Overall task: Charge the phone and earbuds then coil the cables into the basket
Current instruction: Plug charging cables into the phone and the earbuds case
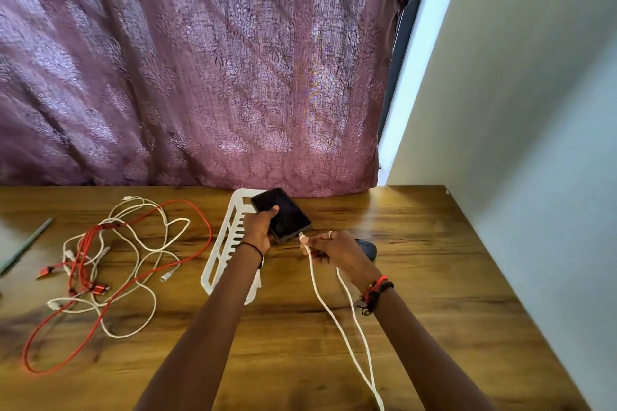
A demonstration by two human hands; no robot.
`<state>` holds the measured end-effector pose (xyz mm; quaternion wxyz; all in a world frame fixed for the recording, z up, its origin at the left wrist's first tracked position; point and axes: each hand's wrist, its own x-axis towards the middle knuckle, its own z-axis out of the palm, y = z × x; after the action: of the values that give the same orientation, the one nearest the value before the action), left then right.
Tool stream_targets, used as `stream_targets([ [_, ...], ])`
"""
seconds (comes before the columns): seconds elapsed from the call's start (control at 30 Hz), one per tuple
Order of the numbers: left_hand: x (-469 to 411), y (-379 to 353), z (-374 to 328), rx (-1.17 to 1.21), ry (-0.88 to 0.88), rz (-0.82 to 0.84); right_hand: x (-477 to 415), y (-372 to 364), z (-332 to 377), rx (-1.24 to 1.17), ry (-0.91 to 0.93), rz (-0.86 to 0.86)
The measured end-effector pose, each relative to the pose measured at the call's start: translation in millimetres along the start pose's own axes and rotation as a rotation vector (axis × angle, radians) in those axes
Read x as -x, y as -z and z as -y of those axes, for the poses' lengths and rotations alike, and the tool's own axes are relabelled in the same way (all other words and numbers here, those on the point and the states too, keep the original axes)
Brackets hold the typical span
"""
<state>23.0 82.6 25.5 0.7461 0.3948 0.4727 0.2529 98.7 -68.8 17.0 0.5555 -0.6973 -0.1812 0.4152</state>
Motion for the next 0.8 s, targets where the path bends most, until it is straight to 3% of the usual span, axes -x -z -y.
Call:
stream_targets([
  [0.6,2.6,2.8,9.2,0.034,-0.059,0.028,-3.5,-5.1,-6.4,-0.011,-0.073,0.003],
  [0.8,1.8,0.6,12.9,-0.012,-0.089,0.005,-0.3,-13.3,-5.3,-0.07,0.009,-0.047],
])
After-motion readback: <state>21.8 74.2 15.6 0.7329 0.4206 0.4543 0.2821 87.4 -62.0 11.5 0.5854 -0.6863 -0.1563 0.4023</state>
